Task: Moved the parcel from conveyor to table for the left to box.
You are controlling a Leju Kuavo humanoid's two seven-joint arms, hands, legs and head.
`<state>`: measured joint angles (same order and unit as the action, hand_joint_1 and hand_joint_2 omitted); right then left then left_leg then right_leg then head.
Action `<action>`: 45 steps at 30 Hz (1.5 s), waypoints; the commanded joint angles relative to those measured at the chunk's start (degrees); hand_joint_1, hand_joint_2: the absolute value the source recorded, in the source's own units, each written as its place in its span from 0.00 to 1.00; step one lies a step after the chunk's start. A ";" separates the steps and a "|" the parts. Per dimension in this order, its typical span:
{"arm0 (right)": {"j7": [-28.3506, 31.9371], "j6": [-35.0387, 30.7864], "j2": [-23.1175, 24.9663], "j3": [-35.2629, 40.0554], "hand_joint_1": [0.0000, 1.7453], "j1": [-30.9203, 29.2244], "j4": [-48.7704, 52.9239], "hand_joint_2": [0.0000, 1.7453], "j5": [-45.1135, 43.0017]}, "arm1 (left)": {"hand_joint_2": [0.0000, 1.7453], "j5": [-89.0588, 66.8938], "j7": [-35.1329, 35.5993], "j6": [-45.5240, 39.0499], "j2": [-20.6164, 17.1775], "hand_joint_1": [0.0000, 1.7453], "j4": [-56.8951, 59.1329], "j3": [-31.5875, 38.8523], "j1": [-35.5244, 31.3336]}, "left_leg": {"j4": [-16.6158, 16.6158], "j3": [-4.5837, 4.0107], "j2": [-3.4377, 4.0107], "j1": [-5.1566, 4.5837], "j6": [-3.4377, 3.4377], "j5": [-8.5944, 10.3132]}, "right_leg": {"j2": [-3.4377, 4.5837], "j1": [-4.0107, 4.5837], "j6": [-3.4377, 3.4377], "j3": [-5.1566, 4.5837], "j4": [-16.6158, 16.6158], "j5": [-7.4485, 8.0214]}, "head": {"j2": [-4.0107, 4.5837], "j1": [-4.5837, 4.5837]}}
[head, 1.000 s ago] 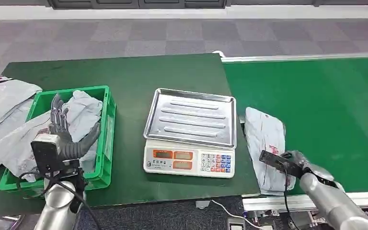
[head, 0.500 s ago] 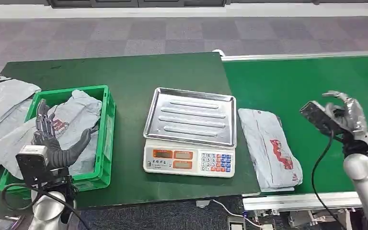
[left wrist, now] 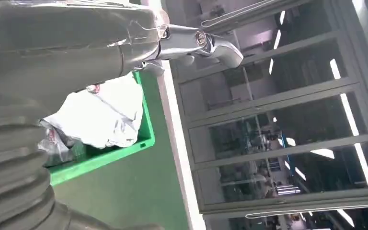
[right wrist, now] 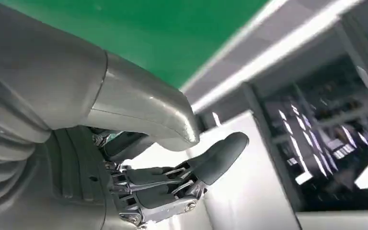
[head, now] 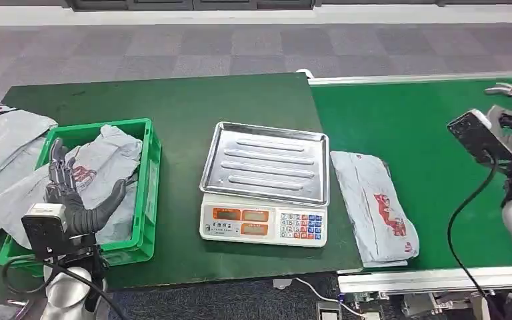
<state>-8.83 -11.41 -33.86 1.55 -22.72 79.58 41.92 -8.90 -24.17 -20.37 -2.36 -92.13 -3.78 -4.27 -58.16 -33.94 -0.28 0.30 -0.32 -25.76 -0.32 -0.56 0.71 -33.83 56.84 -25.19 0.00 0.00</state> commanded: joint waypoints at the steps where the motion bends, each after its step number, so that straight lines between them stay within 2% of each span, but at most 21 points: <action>1: -0.43 -0.50 3.72 0.52 1.00 -4.63 -0.10 1.00 0.01 | 1.00 0.14 0.05 0.00 0.53 0.00 3.87 0.74 -2.61 | 0.13 0.12 0.19 -0.02 -0.03 0.03 | 0.19 -0.02 -0.05 0.04 -0.10 0.07 | 0.00 0.00; 5: -0.43 -0.50 3.72 0.52 1.00 -4.63 -0.10 1.00 0.01 | 1.00 0.14 0.05 0.00 0.53 0.00 3.87 0.74 -2.61 | 0.14 0.15 0.18 -0.04 -0.01 0.01 | 0.18 -0.03 -0.03 0.07 -0.09 0.05 | 0.00 0.00; 7: -0.46 2.99 5.92 3.90 1.00 -7.63 -2.91 1.00 -0.82 | 1.00 0.14 0.05 -0.36 0.21 0.00 4.91 0.08 -3.61 | 0.13 0.14 0.19 -0.03 -0.02 0.01 | 0.20 -0.02 -0.04 0.06 -0.08 0.05 | 0.00 0.00; 8: -3.58 6.44 6.34 7.37 1.00 -9.73 -5.91 1.00 0.54 | 1.00 0.25 0.15 -0.21 -0.08 0.00 5.66 -0.46 -4.32 | 0.06 0.09 0.18 -0.02 -0.01 -0.01 | 0.19 -0.01 -0.03 0.02 -0.02 0.04 | 0.00 0.00; 9: -4.21 7.67 6.95 9.28 0.74 -10.91 -8.01 1.00 0.65 | 1.00 0.26 0.17 -0.25 -0.18 0.00 6.16 -0.69 -4.87 | 0.11 0.12 0.24 -0.02 -0.02 0.01 | 0.24 -0.02 -0.04 0.04 -0.07 0.07 | 0.00 0.00; 10: -5.23 10.69 7.60 11.84 0.00 -12.29 -11.83 1.00 0.29 | 1.00 0.44 0.39 0.02 -0.39 0.00 6.69 -1.04 -5.48 | 0.22 0.24 0.47 -0.04 -0.04 0.04 | 0.48 -0.03 -0.07 0.07 -0.15 0.16 | 0.00 0.00; 11: -8.52 18.73 10.85 16.61 0.00 -11.73 -22.09 1.00 1.95 | 1.00 0.81 1.36 1.67 -0.44 0.00 8.95 -2.19 -8.01 | 0.09 0.15 0.46 0.03 -0.03 -0.01 | 0.46 0.03 -0.05 0.04 -0.08 0.14 | 0.00 0.00; 12: -6.59 18.39 12.60 19.65 0.00 -11.82 -30.55 1.00 2.17 | 1.00 0.84 1.45 2.03 -0.15 0.00 10.65 -2.90 -9.76 | 0.19 0.22 0.54 0.00 -0.04 0.04 | 0.54 0.01 -0.07 0.06 -0.15 0.20 | 0.00 0.00; 13: -4.18 13.56 13.72 20.65 0.00 -11.57 -35.89 1.00 2.29 | 1.00 0.81 1.63 2.08 0.02 0.00 11.72 -3.39 -10.76 | 0.26 0.37 0.39 0.20 -0.05 0.06 | 0.40 0.20 -0.07 0.37 -0.37 0.25 | 0.00 0.00; 14: -2.98 11.83 13.94 21.31 0.00 -11.73 -38.18 1.00 2.16 | 1.00 0.81 1.69 2.04 0.02 0.00 12.00 -3.59 -11.02 | 0.35 0.43 0.44 0.19 -0.05 0.13 | 0.45 0.20 -0.08 0.37 -0.46 0.32 | 0.00 0.00; 16: -2.33 11.32 13.43 21.78 0.00 -12.30 -39.11 1.00 1.80 | 1.00 0.80 1.72 1.93 -0.09 0.00 11.98 -3.71 -10.90 | 0.45 0.55 0.26 0.27 -0.08 0.22 | 0.29 0.29 -0.09 0.56 -0.59 0.33 | 0.00 0.00; 21: -3.53 13.54 11.88 22.28 0.00 -12.23 -35.24 1.00 0.26 | 1.00 0.80 1.74 1.86 -0.40 0.00 11.15 -3.69 -10.17 | 0.11 0.00 -0.04 0.06 -0.06 0.34 | -0.08 0.06 -0.08 -0.01 0.01 0.18 | 0.00 0.00; 26: -3.53 13.54 11.88 22.28 0.00 -12.23 -35.24 1.00 0.26 | 1.00 0.80 1.74 1.86 -0.40 0.00 11.15 -3.69 -10.17 | 0.14 0.01 0.01 0.05 -0.06 0.30 | -0.01 0.06 -0.08 -0.04 -0.01 0.18 | 0.00 0.00; 27: -6.66 20.74 10.71 27.02 0.00 -11.00 -38.08 1.00 1.19 | 1.00 1.05 1.95 2.43 -0.35 0.00 11.58 -4.01 -10.57 | 0.05 -0.09 -0.06 0.08 -0.07 0.28 | -0.08 0.08 -0.07 -0.11 0.07 0.16 | 0.00 0.00; 28: -5.84 28.30 10.67 26.96 0.00 -5.34 -38.23 1.00 1.55 | 1.00 1.05 1.51 2.30 -0.03 0.00 12.43 -4.41 -11.29 | 0.09 -0.06 -0.04 0.06 -0.06 0.30 | -0.07 0.07 -0.08 -0.11 0.04 0.17 | 0.00 0.00; 29: -3.25 22.16 12.79 27.51 0.00 -4.12 -44.67 1.00 2.90 | 1.00 1.13 1.59 2.29 0.03 0.00 13.01 -4.81 -11.76 | 0.12 -0.03 -0.30 0.17 -0.07 0.32 | -0.32 0.17 -0.09 0.06 -0.09 0.14 | 0.00 0.00; 30: -1.71 19.24 13.95 28.44 0.00 -3.76 -48.87 1.00 3.62 | 1.00 1.20 1.67 2.15 0.03 0.00 13.06 -5.00 -11.83 | 0.24 0.03 -0.34 0.15 -0.06 0.36 | -0.36 0.16 -0.09 0.13 -0.20 0.17 | 0.00 0.00; 32: -1.54 18.87 14.54 29.49 0.00 -5.16 -52.12 1.00 3.93 | 1.00 1.25 1.71 2.09 -0.03 0.00 13.02 -5.13 -11.77 | 0.38 0.20 -0.45 0.26 -0.09 0.40 | -0.48 0.27 -0.11 0.33 -0.44 0.19 | 0.00 0.00; 35: -1.16 21.61 14.15 31.80 0.00 -7.57 -54.60 1.00 4.97 | 1.00 1.33 1.72 2.16 -0.07 0.00 13.96 -5.63 -12.33 | 0.14 -0.08 -0.23 0.12 -0.05 0.31 | -0.28 0.13 -0.09 -0.04 -0.07 0.14 | 0.00 0.00; 42: -0.78 22.69 13.41 32.74 0.00 -7.68 -54.95 1.00 5.32 | 1.00 1.44 1.73 2.28 0.32 0.00 15.29 -6.32 -13.69 | 0.07 -0.25 -0.27 0.03 -0.05 0.32 | -0.33 0.04 -0.08 -0.27 0.04 0.12 | 0.00 0.00; 45: -1.31 23.75 14.50 36.53 0.00 -6.71 -57.61 1.00 8.55 | 1.00 2.13 1.56 2.51 0.98 0.00 16.14 -6.85 -14.57 | 0.08 -0.20 -0.30 0.07 -0.05 0.32 | -0.35 0.09 -0.09 -0.18 -0.02 0.12 | 0.00 0.00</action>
<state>-9.60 10.78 -21.99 29.14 -29.11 32.11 47.32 -7.80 -22.64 -18.32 -2.10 -81.68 -7.21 -15.02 -58.16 -34.29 -0.49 0.32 -0.35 -25.43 -0.60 -0.53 0.65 -34.22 56.95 -25.05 0.00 0.00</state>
